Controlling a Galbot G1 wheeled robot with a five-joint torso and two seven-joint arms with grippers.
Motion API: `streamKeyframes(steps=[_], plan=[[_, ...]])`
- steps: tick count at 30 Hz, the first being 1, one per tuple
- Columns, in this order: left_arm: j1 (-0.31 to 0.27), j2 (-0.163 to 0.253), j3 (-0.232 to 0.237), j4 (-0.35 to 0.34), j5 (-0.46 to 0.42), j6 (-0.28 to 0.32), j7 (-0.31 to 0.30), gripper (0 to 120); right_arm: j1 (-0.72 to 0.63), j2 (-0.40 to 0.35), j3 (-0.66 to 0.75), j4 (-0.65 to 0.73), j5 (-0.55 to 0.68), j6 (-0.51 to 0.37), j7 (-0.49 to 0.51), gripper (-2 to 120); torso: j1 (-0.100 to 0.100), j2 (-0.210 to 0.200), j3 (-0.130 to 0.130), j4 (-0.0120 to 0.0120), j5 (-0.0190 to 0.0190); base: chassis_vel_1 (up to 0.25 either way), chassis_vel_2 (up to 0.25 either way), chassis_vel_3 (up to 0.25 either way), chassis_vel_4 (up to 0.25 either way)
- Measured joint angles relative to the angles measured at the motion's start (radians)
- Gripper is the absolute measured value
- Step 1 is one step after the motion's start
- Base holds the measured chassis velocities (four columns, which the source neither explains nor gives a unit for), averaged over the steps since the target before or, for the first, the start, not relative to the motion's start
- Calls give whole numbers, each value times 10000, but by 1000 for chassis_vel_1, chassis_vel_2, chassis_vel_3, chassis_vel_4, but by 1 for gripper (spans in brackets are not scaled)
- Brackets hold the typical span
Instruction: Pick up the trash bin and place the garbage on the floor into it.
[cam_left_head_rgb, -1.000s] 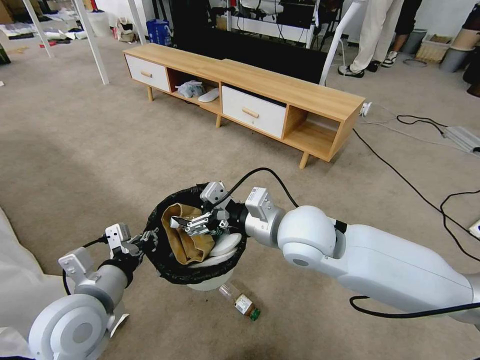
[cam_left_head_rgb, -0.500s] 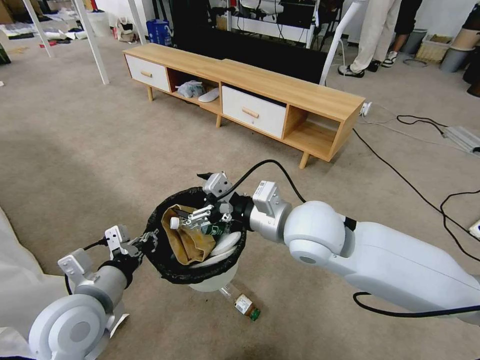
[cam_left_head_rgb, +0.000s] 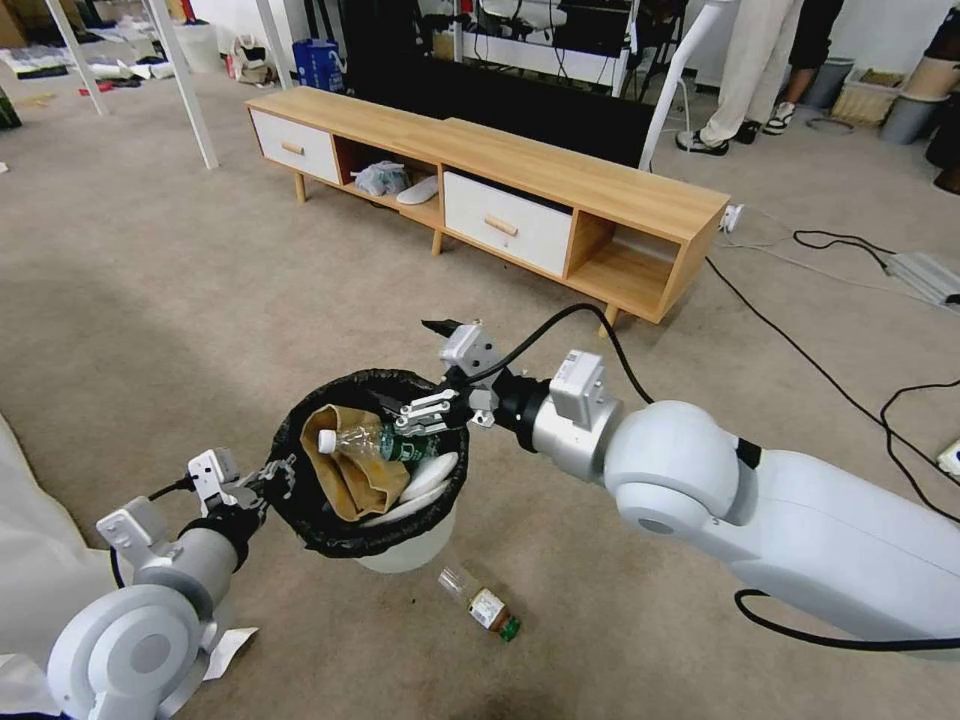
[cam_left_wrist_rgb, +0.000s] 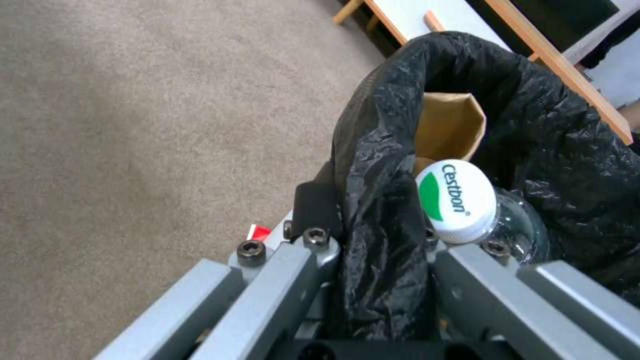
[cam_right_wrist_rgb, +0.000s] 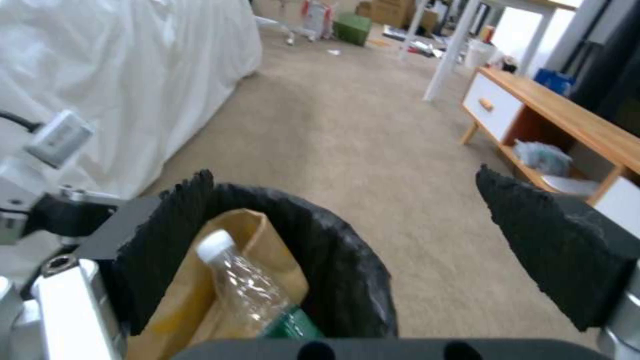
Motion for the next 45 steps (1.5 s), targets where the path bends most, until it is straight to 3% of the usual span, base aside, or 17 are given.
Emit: streamKeyframes(steps=[11,19,26,32,39,45], plan=[[-23,290,-22,-17,-78,-122,17,0,-1133,-481,620,59,-74,93,565,100,0,0,0,0,1,0,0,0,0],[61,253,-16,-105,-19,-123,34,0,-1307,-575,827,-26,-130,150,605,100,0,0,0,0,0,0,0,0,0],[161,215,-243,-105,380,-135,101,0,-1404,-505,792,-118,-163,168,608,100,1,0,0,1,-1,0,0,0,0],[-10,275,-431,295,779,-186,110,0,-1791,-663,572,-58,403,-99,1009,100,0,0,0,0,0,0,0,0,0],[-325,-6,-470,547,1008,-344,41,0,-1919,-914,70,-29,602,-285,870,100,0,0,0,-1,0,0,0,0,0],[-419,-73,-607,551,999,-351,34,0,-1919,-600,-265,-369,570,-379,726,100,0,0,0,0,0,0,0,0,0]])
